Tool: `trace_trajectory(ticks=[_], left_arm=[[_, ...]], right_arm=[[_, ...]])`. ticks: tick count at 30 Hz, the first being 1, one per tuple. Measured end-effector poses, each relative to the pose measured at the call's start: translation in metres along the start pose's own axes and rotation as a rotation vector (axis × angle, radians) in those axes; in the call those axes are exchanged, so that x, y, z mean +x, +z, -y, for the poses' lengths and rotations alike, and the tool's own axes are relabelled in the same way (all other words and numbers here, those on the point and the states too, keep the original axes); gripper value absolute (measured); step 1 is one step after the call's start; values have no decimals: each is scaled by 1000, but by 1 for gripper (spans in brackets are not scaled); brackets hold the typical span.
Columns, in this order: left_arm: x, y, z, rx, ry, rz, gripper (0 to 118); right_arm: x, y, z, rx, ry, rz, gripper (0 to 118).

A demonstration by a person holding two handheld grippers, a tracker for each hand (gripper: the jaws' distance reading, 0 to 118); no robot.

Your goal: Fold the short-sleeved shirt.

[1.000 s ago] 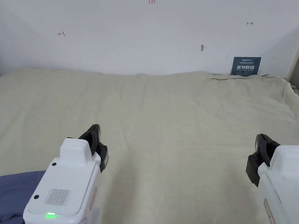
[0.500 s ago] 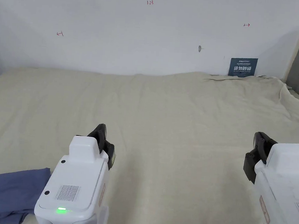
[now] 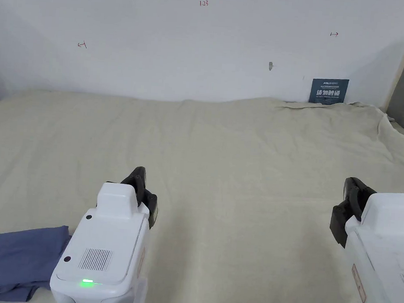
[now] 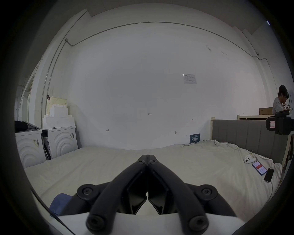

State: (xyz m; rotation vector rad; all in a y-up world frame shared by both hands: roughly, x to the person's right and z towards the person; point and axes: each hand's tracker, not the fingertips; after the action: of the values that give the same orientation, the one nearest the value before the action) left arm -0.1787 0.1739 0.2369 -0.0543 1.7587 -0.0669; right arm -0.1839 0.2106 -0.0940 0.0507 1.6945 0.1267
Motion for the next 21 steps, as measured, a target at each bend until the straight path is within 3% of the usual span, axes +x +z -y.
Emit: trace_trajectory(ticks=[21], left_arm=[[-5,-2,1,-1,2,-13,0]], right_arm=[[-3,-2,-1,-1,3,-13,1]])
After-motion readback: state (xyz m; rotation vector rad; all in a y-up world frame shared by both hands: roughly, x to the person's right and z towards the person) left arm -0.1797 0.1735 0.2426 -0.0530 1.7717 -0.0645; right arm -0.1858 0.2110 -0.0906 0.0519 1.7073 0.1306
